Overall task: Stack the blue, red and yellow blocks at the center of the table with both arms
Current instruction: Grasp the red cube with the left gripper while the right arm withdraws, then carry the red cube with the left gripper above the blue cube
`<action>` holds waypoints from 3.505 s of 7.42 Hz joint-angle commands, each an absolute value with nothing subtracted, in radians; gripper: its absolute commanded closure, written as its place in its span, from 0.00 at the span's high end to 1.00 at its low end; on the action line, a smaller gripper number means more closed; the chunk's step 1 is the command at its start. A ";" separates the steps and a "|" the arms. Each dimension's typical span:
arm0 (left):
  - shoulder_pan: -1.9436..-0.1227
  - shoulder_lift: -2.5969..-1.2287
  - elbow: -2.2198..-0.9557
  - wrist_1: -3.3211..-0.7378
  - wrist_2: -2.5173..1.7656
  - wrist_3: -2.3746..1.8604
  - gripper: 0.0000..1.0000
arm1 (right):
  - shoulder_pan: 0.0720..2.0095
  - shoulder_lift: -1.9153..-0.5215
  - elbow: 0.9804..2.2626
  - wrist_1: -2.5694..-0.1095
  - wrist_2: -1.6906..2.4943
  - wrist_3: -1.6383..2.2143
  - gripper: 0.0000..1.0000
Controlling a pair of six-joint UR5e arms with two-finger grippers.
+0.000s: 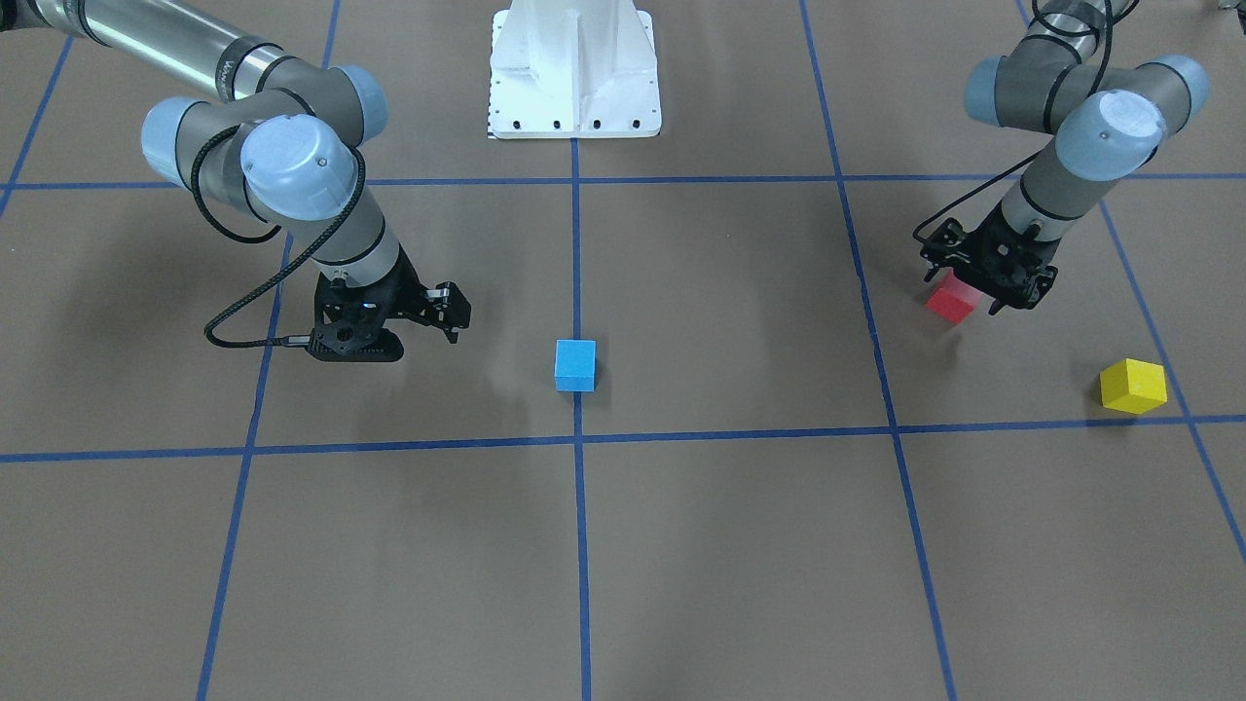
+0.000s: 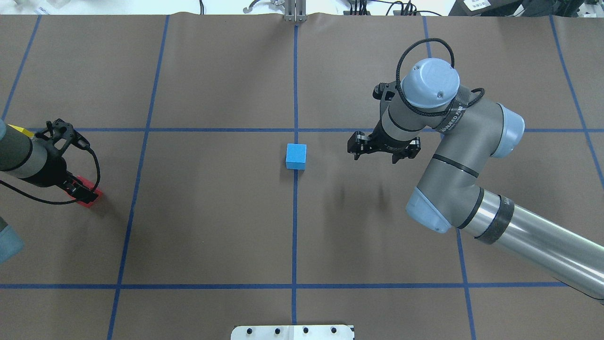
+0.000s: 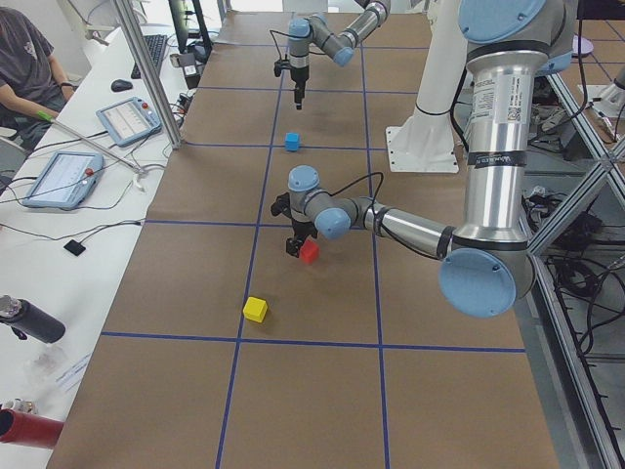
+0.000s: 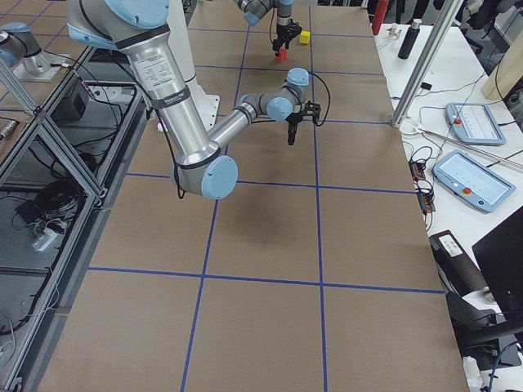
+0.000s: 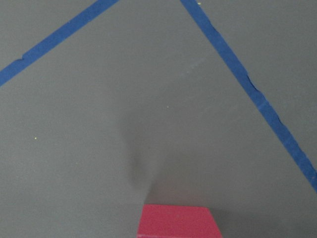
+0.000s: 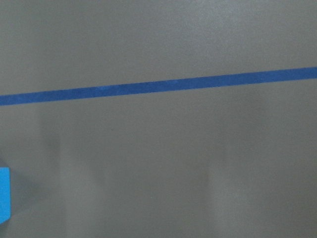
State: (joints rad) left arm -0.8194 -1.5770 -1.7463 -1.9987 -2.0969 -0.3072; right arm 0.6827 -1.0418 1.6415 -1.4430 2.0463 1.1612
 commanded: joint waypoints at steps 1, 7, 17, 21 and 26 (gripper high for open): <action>-0.812 -1.580 -1.732 -1.999 -2.097 -0.308 1.00 | 0.683 -1.042 1.641 -1.443 2.046 1.161 1.00; -0.813 -1.603 -1.800 -1.875 -2.213 -0.379 0.00 | 0.683 -1.042 1.643 -1.442 2.045 1.164 1.00; -0.631 -2.476 -1.465 -1.513 -1.962 -1.014 0.00 | 1.009 -1.325 1.664 -1.442 2.221 0.730 1.00; -0.615 -2.596 -1.286 -1.540 -1.962 -0.949 0.00 | 1.090 -1.376 1.664 -1.442 2.320 0.660 1.00; -0.594 -2.608 -1.258 -1.542 -1.965 -0.963 0.00 | 1.091 -1.381 1.658 -1.442 2.330 0.660 1.00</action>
State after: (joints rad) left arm -0.5986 -2.6012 -1.2628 -1.5405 -1.9646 -0.9390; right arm 1.0903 -1.3800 1.6600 -1.4419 2.3297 0.6600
